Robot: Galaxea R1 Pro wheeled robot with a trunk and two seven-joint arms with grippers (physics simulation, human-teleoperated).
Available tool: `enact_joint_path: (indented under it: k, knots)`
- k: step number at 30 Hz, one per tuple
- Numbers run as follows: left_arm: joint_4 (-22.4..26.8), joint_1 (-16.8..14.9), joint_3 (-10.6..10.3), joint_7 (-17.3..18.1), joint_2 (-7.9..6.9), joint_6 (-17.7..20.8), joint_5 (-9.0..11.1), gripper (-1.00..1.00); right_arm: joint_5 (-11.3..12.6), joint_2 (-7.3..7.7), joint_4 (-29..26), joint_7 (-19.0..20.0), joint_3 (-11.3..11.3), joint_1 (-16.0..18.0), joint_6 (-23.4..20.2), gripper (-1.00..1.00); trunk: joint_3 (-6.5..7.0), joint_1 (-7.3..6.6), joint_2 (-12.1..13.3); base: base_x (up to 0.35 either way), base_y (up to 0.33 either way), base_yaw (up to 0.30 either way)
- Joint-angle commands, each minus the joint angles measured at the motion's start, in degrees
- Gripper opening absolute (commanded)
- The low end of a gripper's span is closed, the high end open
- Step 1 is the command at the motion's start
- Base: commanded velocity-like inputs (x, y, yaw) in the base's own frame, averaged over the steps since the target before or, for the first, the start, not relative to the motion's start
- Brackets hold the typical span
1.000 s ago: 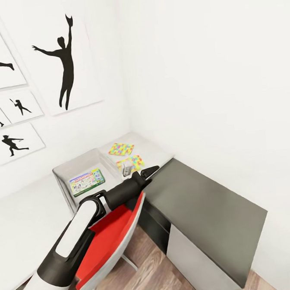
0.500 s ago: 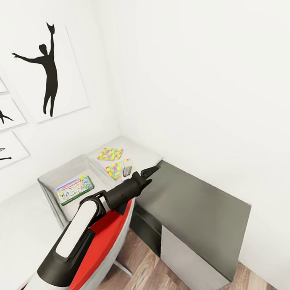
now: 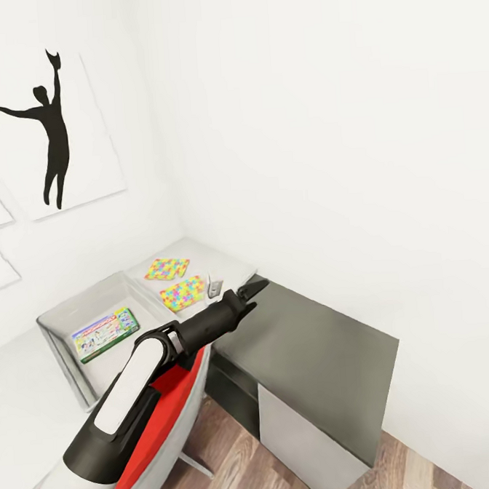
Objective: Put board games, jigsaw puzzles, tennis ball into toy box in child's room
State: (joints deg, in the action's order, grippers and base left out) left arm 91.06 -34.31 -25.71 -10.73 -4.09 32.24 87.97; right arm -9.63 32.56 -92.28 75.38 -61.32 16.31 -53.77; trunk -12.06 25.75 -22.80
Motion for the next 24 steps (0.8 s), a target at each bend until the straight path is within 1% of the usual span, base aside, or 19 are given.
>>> enact_joint_path:
  k: [1, 11, 18, 24]
  knots:
    - [0.1, 0.0, 0.0, -0.5, -0.04, 0.0, 0.5, 1.00, -0.7, 0.02, 0.0, 0.5, 0.1, 0.1, -0.5, 1.00, -0.03, 0.04, -0.1, 0.000, 0.000, -0.185]
    - [0.0, 0.0, 0.0, -0.5, -0.04, 0.0, -0.4, 1.00, -0.9, 0.01, 0.0, 0.5, 0.6, 0.1, -0.5, 1.00, 0.82, 0.04, -0.1, -0.017, 0.000, -0.185]
    - [0.1, 0.0, 0.0, -0.5, -0.04, 0.0, -0.7, 1.00, -0.9, -0.22, 0.0, 0.5, 0.8, 0.1, -0.6, 1.00, 1.42, 0.04, -0.1, -0.167, 0.000, -0.182]
    - [0.1, 0.0, 0.0, -0.4, -0.04, 0.0, -0.8, 1.00, -0.8, -0.66, -0.1, 0.5, 1.0, 0.1, -0.5, 1.00, 1.93, 0.04, -0.1, -0.073, 0.000, -0.174]
